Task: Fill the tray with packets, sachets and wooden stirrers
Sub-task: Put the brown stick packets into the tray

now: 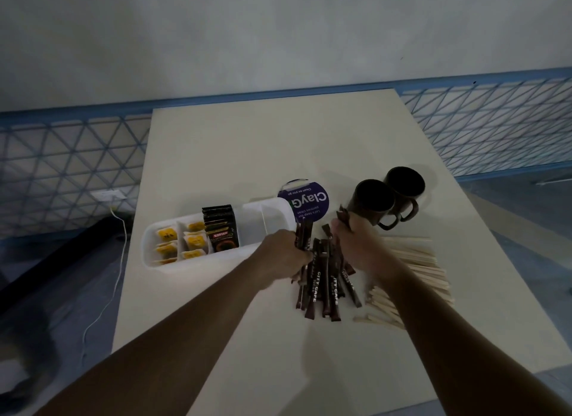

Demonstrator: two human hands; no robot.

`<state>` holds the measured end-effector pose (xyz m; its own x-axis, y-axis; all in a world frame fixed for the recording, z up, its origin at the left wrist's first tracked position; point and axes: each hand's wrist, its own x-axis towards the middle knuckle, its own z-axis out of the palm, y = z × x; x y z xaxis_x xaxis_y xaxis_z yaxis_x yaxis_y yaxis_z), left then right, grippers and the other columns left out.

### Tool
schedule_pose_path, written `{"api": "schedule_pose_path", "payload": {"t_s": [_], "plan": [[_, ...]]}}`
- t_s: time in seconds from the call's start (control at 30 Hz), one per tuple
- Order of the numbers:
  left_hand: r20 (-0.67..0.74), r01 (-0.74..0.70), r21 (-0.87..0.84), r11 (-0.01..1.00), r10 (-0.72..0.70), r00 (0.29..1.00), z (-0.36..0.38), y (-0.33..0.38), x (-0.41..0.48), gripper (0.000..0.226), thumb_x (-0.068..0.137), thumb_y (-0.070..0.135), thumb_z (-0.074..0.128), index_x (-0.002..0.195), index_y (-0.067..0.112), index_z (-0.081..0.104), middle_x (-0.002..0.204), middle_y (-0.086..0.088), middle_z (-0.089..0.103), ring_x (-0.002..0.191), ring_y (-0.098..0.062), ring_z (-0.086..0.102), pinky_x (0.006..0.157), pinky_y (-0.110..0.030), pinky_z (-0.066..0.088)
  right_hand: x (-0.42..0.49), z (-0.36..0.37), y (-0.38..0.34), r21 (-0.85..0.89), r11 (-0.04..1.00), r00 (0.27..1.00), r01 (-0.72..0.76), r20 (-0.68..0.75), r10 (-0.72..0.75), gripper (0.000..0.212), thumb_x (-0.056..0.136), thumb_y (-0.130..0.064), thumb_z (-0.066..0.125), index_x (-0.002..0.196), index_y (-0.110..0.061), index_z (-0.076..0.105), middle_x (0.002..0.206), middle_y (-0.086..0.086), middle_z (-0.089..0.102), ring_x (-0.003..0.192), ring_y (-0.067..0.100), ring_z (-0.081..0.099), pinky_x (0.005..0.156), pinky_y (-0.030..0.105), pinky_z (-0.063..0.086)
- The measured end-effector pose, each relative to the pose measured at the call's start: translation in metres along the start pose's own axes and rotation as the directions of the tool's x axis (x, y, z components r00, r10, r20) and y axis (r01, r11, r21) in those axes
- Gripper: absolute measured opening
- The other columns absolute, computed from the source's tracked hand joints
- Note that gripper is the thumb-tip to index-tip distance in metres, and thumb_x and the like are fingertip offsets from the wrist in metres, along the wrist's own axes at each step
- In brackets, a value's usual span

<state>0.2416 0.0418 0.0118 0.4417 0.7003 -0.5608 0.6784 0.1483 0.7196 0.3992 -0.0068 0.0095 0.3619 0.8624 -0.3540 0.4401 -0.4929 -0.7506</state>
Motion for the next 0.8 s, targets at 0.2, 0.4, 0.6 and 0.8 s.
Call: {"api": "schedule_pose_path", "payload": {"t_s": [0.2, 0.4, 0.6, 0.8], "plan": [[-0.159, -0.110, 0.004, 0.994, 0.109, 0.981, -0.037, 0.009, -0.005, 0.009, 0.087, 0.017, 0.065, 0.087, 0.008, 0.068, 0.079, -0.013, 0.073, 0.073, -0.028, 0.072, 0.076, -0.045, 0.060, 0.010, 0.019, -0.046, -0.029, 0.983, 0.981, 0.180, -0.067, -0.182, 0.027, 0.104, -0.032, 0.040, 0.093, -0.014, 0.056, 0.080, 0.004, 0.063, 0.069, 0.021, 0.060, 0.063, 0.041, 0.050], [-0.442, -0.121, 0.124, 0.985, 0.164, 0.882, -0.076, 0.005, -0.013, 0.019, 0.089, 0.021, 0.064, 0.100, 0.006, 0.068, 0.093, -0.012, 0.072, 0.088, -0.027, 0.066, 0.073, -0.030, 0.050, 0.019, 0.047, -0.085, -0.051, 0.946, 0.944, 0.321, -0.072, -0.324, 0.022, 0.106, -0.025, 0.038, 0.101, -0.013, 0.056, 0.090, -0.001, 0.068, 0.081, 0.011, 0.064, 0.061, 0.013, 0.043], [-0.524, -0.053, 0.146, 0.988, 0.123, 0.843, -0.090, -0.014, -0.006, 0.029, 0.091, 0.033, 0.061, 0.087, 0.005, 0.068, 0.085, -0.011, 0.072, 0.083, -0.027, 0.067, 0.076, -0.031, 0.047, 0.031, 0.074, -0.108, -0.077, 0.915, 0.919, 0.395, 0.042, -0.393, 0.017, 0.104, -0.022, 0.043, 0.097, -0.014, 0.056, 0.084, 0.000, 0.064, 0.073, 0.009, 0.058, 0.056, 0.012, 0.037], [-0.521, 0.006, 0.125, 0.992, 0.061, 0.852, -0.091, -0.033, 0.007, 0.030, 0.087, 0.036, 0.065, 0.073, 0.010, 0.066, 0.073, -0.006, 0.071, 0.074, -0.025, 0.067, 0.077, -0.034, 0.051, 0.044, 0.088, -0.110, -0.200, 0.923, 0.934, 0.330, 0.211, -0.288, 0.017, 0.101, -0.017, 0.045, 0.110, -0.015, 0.059, 0.093, 0.003, 0.066, 0.082, 0.019, 0.062, 0.060, 0.024, 0.044]]}}
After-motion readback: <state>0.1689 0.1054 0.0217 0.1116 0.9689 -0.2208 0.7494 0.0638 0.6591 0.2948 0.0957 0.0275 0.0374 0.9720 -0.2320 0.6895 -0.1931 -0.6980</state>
